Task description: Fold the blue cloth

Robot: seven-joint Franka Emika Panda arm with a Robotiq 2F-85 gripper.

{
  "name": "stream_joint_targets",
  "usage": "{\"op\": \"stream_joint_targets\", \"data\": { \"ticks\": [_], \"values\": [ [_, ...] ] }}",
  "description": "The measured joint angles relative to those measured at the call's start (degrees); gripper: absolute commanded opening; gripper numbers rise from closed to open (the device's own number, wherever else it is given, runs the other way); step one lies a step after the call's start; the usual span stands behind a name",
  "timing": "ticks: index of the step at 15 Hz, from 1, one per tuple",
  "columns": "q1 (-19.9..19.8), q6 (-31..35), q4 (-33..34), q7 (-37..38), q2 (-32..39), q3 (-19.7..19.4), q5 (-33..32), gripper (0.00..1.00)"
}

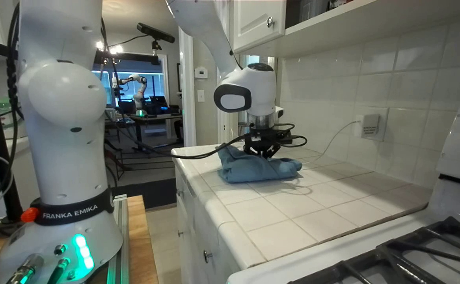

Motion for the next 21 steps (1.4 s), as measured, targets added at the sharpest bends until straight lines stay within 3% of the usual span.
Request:
{"op": "stream_joint_targets", "data": {
  "ticks": [1, 2, 4, 6, 13, 15, 21],
  "values": [
    [-0.01, 0.00, 0.44, -0.18, 0.46, 0.05, 0.06, 0.00],
    [-0.03, -0.02, 0.76, -0.21, 0.70, 0.10, 0.12, 0.26],
    [-0.03, -0.22, 1.32, -0.05, 0.77, 0.19, 0.20, 0.32],
    [0.12, -1.11, 1.70, 2.83, 0.53, -0.21, -1.02, 0.46],
    [1.86, -9.29, 0.15, 30.96, -7.67, -5.69, -17.84, 0.94],
    [0.37, -12.64, -1.15, 39.33, -11.82, -4.93, -21.94, 1.00],
    [-13.12, -16.27, -5.92, 64.58, -21.42, 5.53, -32.93, 1.00]
  ]
}}
